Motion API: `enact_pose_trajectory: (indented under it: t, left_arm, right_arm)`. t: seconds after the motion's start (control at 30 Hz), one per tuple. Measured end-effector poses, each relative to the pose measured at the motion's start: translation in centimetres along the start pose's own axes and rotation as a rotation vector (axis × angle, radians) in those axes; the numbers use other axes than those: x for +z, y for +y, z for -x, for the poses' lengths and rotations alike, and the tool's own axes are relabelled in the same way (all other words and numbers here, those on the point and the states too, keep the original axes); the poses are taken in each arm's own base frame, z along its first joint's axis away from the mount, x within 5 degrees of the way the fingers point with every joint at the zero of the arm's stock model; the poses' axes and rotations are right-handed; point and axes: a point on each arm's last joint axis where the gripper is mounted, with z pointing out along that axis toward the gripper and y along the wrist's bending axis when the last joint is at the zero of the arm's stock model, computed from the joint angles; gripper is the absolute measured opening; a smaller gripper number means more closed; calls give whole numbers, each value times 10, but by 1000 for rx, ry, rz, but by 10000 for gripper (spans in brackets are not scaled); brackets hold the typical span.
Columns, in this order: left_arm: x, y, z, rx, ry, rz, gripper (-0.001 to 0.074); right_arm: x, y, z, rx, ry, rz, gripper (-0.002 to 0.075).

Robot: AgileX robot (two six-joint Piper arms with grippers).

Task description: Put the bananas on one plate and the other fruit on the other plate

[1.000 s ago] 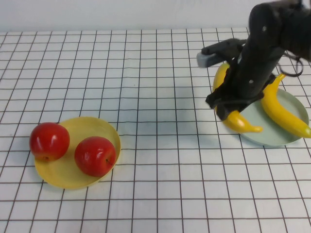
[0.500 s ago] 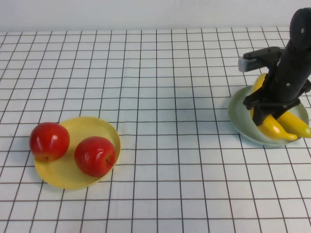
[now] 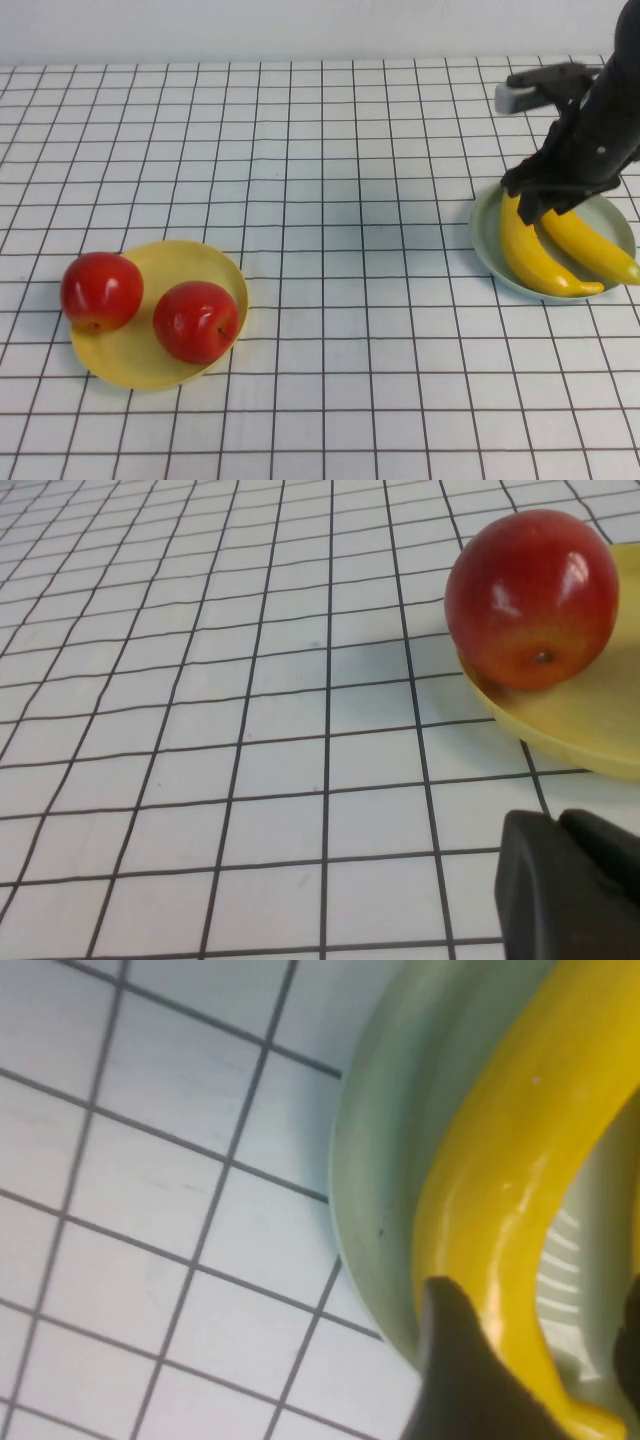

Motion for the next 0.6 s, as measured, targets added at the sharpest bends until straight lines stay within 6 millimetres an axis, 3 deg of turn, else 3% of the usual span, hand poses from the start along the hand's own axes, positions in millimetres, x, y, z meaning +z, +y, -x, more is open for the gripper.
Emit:
enact_pose_trajectory:
  t: [0.17, 0.3, 0.47, 0.6]
  left_arm:
    - [0, 0, 0, 0, 0, 0, -3]
    - [0, 0, 0, 0, 0, 0, -3]
    - [0, 0, 0, 0, 0, 0, -3]
    - [0, 0, 0, 0, 0, 0, -3]
  right_arm:
    - [-72, 24, -22, -22, -256, -25, 64]
    - [-107, 45, -68, 8, -532, -7, 1]
    - [-120, 57, -134, 24, -804, 21, -11]
    - [-120, 57, -179, 21, -895, 8, -13]
